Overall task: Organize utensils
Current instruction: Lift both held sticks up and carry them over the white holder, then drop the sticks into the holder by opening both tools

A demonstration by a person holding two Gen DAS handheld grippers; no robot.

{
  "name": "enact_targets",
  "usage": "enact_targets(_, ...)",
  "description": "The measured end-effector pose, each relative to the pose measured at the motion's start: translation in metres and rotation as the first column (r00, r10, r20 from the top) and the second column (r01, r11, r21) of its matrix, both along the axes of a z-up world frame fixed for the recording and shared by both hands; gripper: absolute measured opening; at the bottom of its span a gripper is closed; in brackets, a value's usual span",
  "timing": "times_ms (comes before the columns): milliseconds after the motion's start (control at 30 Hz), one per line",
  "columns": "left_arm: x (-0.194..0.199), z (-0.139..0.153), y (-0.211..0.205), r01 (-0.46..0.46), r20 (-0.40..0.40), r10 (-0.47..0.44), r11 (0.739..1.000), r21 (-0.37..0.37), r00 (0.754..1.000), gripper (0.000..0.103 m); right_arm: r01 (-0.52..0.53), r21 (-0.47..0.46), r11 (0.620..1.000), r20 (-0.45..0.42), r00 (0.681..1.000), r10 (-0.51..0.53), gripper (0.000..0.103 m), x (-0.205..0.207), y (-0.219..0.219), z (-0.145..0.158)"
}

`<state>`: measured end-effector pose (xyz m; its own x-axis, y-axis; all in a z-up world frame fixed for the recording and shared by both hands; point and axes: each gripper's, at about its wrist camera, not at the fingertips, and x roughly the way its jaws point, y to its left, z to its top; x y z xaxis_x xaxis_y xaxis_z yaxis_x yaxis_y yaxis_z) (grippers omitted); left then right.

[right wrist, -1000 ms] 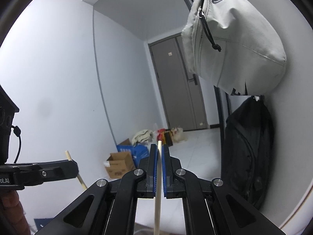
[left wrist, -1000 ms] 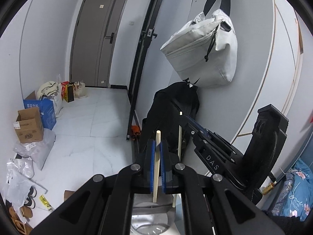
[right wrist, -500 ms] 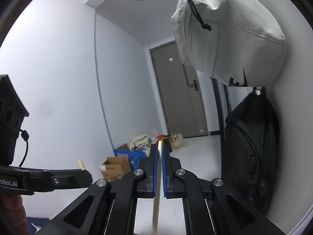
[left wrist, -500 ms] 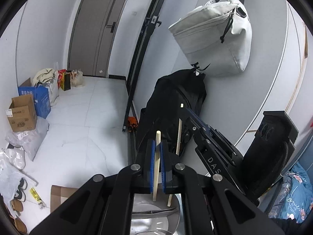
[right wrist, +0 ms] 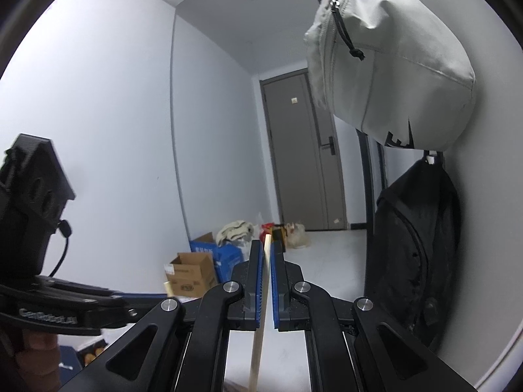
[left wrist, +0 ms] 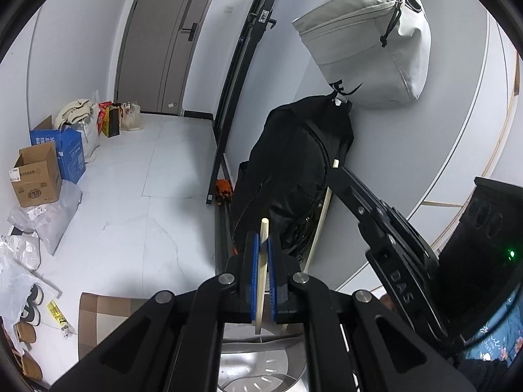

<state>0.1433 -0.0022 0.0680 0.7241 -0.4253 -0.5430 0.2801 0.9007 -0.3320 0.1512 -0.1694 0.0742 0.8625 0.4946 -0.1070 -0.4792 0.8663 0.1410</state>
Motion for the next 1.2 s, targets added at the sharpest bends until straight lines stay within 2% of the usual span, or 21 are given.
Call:
enact_targets(200,0.003,-0.007,-0.007,0.052,-0.039,-0.053,0.999,-0.008,0.998,0.001,-0.014,-0.048,0.999,-0.061,0.998,0.011,0.004,-0.017,-0.001,-0.010)
enact_targets(267,0.004,-0.012,-0.010,0.110,-0.060,-0.112,0.994,-0.027,0.992,0.002,-0.019,-0.052,0.998,-0.102,0.995,0.014,0.004,-0.021,-0.004,-0.016)
enact_targets(367,0.010,-0.021,-0.015,0.199,-0.109,-0.204,0.978,-0.057,0.973,0.002,-0.016,-0.003,1.000,-0.217,0.976,0.015,0.007,-0.024,-0.013,-0.028)
enact_targets(500,0.008,-0.027,-0.017,0.218,-0.154,-0.222,0.975,-0.043,0.963,0.006,-0.003,0.054,0.999,-0.296,0.955,0.019,0.009,-0.032,-0.027,-0.033)
enact_targets(533,0.005,-0.027,-0.017,0.220,-0.152,-0.223,0.975,-0.037,0.963,0.010,0.008,0.067,0.998,-0.297,0.955,0.012,0.013,-0.036,-0.032,-0.032)
enact_targets(567,0.001,-0.025,-0.016,0.220,-0.149,-0.222,0.975,-0.031,0.964,0.018,0.020,0.085,0.996,-0.298,0.955,0.006,0.018,-0.040,-0.038,-0.030)
enact_targets(600,-0.003,-0.024,-0.014,0.218,-0.145,-0.220,0.976,-0.028,0.965,0.023,0.032,0.103,0.994,-0.300,0.954,0.001,0.037,-0.044,-0.043,-0.028)
enact_targets(633,-0.008,-0.022,-0.010,0.212,-0.138,-0.214,0.977,-0.032,0.967,0.035,0.040,0.125,0.991,-0.299,0.954,-0.001,0.048,-0.048,-0.049,-0.026)
enact_targets(667,-0.014,-0.020,-0.006,0.199,-0.126,-0.202,0.979,-0.036,0.971,0.040,0.038,0.146,0.989,-0.298,0.955,0.008,0.049,-0.053,-0.055,-0.024)
enact_targets(700,-0.018,-0.019,-0.003,0.190,-0.120,-0.193,0.981,-0.031,0.974,0.040,0.041,0.147,0.988,-0.300,0.954,0.005,0.049,-0.054,-0.057,-0.022)
enact_targets(800,-0.033,-0.019,0.007,0.133,-0.113,-0.134,0.991,-0.013,0.985,0.040,0.052,0.139,0.989,-0.311,0.950,-0.006,0.059,-0.068,-0.064,-0.019)
enact_targets(867,-0.040,-0.023,0.014,0.091,-0.114,-0.091,0.996,-0.008,0.989,0.041,0.063,0.133,0.989,-0.319,0.948,-0.018,0.062,-0.074,-0.067,-0.019)
enact_targets(900,-0.047,-0.027,0.018,0.059,-0.116,-0.058,0.998,0.008,0.992,0.043,0.072,0.130,0.989,-0.328,0.944,-0.025,0.068,-0.079,-0.069,-0.020)
enact_targets(967,-0.053,-0.033,0.021,0.018,-0.119,-0.014,0.999,0.030,0.993,0.052,0.082,0.128,0.988,-0.344,0.938,-0.033,0.069,-0.088,-0.069,-0.025)
enact_targets(1000,-0.059,-0.039,0.023,-0.007,-0.124,0.012,0.999,0.040,0.992,0.055,0.083,0.127,0.988,-0.355,0.934,-0.033,0.070,-0.091,-0.069,-0.027)
enact_targets(1200,-0.078,-0.068,0.031,-0.079,-0.192,0.090,0.995,0.065,0.977,0.058,0.070,0.085,0.994,-0.416,0.909,-0.029,0.080,-0.108,-0.063,-0.043)
